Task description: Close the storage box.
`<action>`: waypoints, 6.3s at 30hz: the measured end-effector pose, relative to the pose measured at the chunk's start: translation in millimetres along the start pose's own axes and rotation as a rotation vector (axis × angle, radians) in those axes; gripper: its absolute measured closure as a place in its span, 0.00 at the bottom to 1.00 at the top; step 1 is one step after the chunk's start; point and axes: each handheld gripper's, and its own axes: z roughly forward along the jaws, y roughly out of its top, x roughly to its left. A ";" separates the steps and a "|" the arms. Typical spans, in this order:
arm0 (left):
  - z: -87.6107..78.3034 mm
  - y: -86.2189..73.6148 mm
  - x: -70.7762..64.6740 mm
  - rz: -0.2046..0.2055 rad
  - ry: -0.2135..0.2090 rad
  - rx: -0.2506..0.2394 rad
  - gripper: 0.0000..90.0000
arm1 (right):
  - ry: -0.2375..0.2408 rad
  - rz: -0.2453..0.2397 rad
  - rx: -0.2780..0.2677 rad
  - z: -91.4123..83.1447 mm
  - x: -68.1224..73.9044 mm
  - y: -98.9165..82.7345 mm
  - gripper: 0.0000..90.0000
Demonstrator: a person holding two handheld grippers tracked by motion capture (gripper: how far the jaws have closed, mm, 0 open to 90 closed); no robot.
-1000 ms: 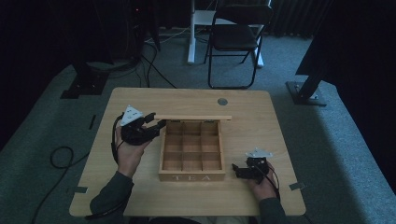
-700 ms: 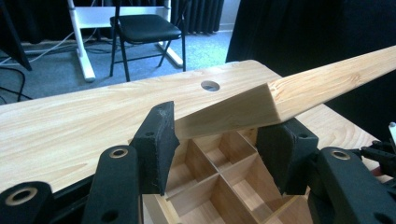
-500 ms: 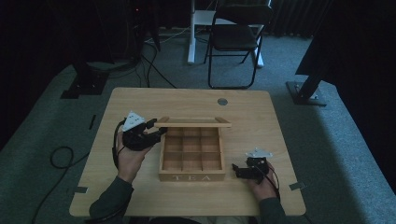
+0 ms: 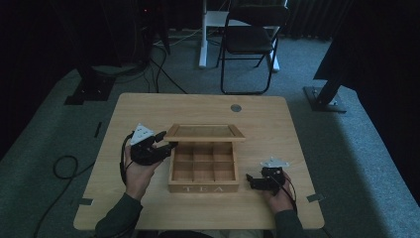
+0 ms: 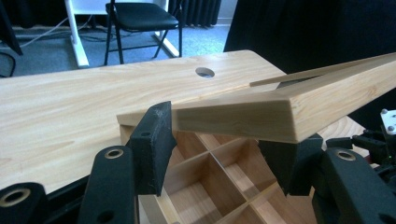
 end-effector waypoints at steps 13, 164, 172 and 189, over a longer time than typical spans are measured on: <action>-2.0 -15.4 -1.5 -0.006 -0.010 0.008 0.47 | 0.000 -0.002 -0.001 0.1 -0.1 0.0 0.13; -1.3 -124.3 -37.6 -0.013 0.023 0.173 0.24 | 0.011 -0.009 0.002 0.5 1.4 0.5 0.13; -7.8 -123.4 -35.6 -0.032 0.015 0.143 0.24 | 0.010 -0.010 0.002 0.5 1.4 0.5 0.13; -29.9 -80.8 -18.8 -0.052 0.024 -0.022 0.25 | 0.010 -0.010 0.002 0.5 1.4 0.5 0.13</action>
